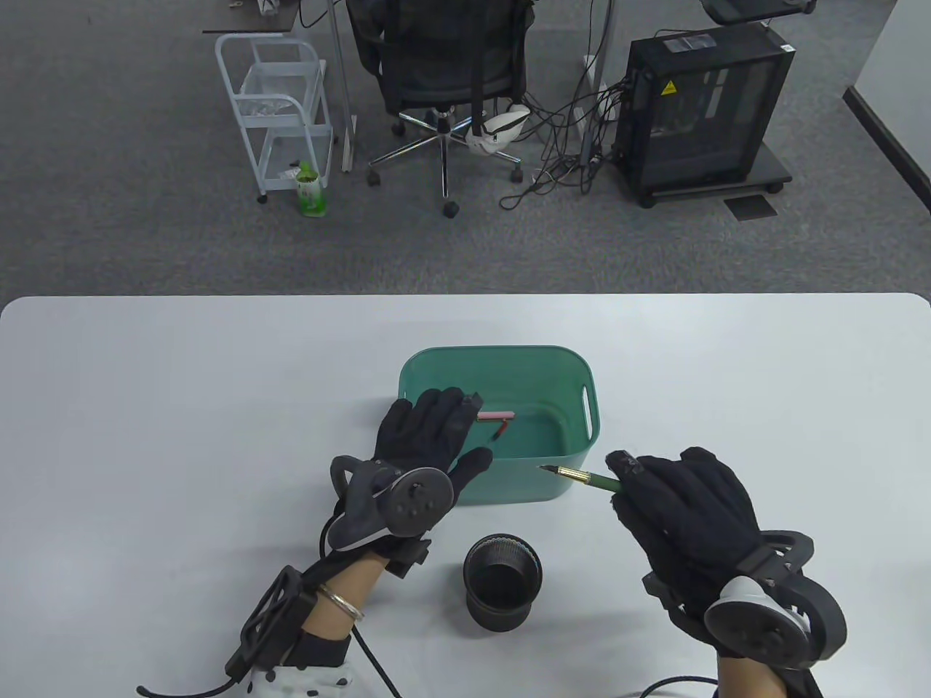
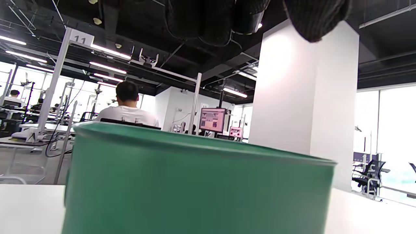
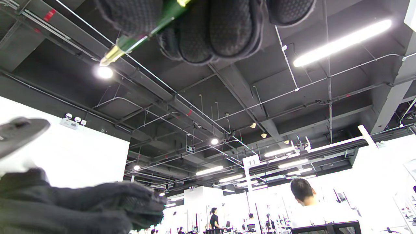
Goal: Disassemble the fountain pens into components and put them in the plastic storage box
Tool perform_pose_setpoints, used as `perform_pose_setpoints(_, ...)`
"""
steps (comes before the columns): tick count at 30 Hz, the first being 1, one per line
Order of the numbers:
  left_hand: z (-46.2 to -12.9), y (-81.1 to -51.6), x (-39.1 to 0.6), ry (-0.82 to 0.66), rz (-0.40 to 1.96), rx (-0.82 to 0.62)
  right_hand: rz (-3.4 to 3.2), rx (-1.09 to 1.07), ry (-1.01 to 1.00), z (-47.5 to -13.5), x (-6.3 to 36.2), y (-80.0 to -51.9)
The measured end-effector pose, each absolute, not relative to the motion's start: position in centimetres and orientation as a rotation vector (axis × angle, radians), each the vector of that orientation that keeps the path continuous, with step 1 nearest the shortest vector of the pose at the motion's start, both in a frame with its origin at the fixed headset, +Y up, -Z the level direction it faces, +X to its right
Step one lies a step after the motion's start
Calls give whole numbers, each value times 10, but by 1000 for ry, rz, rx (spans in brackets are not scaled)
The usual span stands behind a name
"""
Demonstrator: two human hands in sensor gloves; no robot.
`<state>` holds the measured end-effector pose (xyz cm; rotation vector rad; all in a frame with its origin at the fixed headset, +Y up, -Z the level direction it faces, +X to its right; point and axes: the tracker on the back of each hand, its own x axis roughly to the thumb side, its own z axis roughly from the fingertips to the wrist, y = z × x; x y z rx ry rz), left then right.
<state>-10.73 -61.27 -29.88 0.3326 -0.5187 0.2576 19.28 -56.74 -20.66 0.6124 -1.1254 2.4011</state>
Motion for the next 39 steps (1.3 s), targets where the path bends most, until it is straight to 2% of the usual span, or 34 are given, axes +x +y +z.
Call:
perform_pose_setpoints(15, -242, -603, -126, -573, 317, 490, 2469, 651, -1075, -213, 180, -576)
perform_pose_setpoints(39, -222, -601, -124, -722, 379, 661, 2552, 767, -990, -217, 155, -591)
